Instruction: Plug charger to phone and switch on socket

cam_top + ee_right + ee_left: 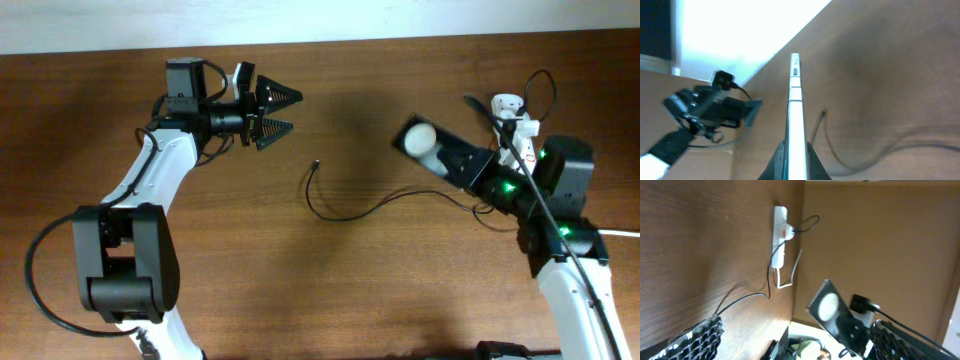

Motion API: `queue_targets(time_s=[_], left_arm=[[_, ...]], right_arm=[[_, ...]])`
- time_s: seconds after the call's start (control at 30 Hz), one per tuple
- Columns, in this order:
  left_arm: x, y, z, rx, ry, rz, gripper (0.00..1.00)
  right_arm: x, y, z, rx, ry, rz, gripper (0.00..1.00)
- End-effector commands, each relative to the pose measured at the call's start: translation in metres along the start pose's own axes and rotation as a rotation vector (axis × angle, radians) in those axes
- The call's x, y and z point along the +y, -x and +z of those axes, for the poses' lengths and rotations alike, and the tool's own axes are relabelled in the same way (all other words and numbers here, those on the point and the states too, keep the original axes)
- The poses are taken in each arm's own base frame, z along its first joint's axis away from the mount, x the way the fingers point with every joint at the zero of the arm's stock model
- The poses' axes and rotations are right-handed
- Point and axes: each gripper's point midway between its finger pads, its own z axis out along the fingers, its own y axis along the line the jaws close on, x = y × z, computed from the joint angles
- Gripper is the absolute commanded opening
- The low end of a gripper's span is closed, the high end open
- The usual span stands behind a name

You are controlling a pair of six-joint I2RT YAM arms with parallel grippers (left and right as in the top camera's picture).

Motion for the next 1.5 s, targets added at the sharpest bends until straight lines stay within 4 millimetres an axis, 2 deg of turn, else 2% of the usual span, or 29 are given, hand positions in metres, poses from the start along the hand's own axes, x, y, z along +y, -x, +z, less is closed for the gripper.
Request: queue_targets(time_s=[0.0, 0.07, 0.2, 0.27, 0.33, 0.43, 0.53, 0.63, 0.7, 0.77, 0.83, 0.9, 0.93, 1.03, 1.13, 1.33, 1.47], left_arm=[[-0.022, -0.008, 0.013, 0.049, -0.058, 0.123, 0.99], [-0.031, -0.017, 0.028, 0.077, -0.074, 0.177, 0.99], [-0.034, -0.029, 0.045, 0.112, -0.07, 0.159, 0.99], [-0.036, -0.033, 0.051, 0.124, -0.069, 0.141, 0.99], [-0.04, -0.033, 0.053, 0.123, -0.08, 0.144, 0.99], [-0.054, -0.034, 0.061, 0.126, -0.107, 0.147, 0.99], [-0.066, -0.04, 0.079, 0.12, -0.116, 0.134, 0.99], [-0.074, -0.045, 0.096, 0.103, -0.113, 0.094, 1.0], [-0.078, -0.048, 0.107, 0.088, -0.109, 0.045, 0.95], [-0.078, -0.046, 0.112, 0.066, -0.098, 0.012, 0.91], [-0.076, -0.04, 0.114, 0.023, -0.086, 0.003, 0.79], [-0.074, -0.029, 0.115, -0.037, -0.071, -0.049, 0.62], [-0.073, -0.026, 0.115, -0.056, -0.066, -0.061, 0.59], [-0.075, -0.025, 0.115, -0.066, -0.071, -0.053, 0.57], [-0.09, -0.02, 0.113, -0.09, -0.119, 0.016, 0.58], [-0.089, -0.015, 0.113, -0.12, -0.115, 0.008, 0.47], [-0.089, -0.017, 0.113, -0.108, -0.116, 0.009, 0.43]], right_arm=[[0.017, -0.007, 0.005, -0.012, 0.162, 0.13, 0.04], [0.021, 0.001, 0.016, -0.096, 0.172, 0.179, 0.04], [0.037, 0.005, 0.036, -0.173, 0.19, 0.257, 0.04], [0.039, 0.005, 0.047, -0.219, 0.179, 0.328, 0.04], [0.035, 0.004, 0.053, -0.247, 0.154, 0.378, 0.04], [0.044, 0.014, 0.056, -0.312, 0.191, 0.356, 0.04], [0.042, 0.016, 0.065, -0.327, 0.215, 0.556, 0.04], [0.063, 0.025, 0.074, -0.327, 0.324, 0.59, 0.04], [0.076, 0.027, 0.082, -0.311, 0.342, 0.582, 0.04], [0.079, 0.025, 0.084, -0.303, 0.345, 0.579, 0.04], [0.079, 0.025, 0.084, -0.305, 0.344, 0.58, 0.04], [0.079, 0.024, 0.085, -0.297, 0.343, 0.579, 0.04], [0.08, 0.021, 0.087, -0.29, 0.342, 0.579, 0.04], [0.081, 0.004, 0.099, -0.247, 0.329, 0.6, 0.04], [0.077, -0.006, 0.109, -0.217, 0.311, 0.631, 0.04], [0.078, -0.008, 0.109, -0.205, 0.314, 0.629, 0.04], [0.081, -0.007, 0.108, -0.208, 0.327, 0.626, 0.04]])
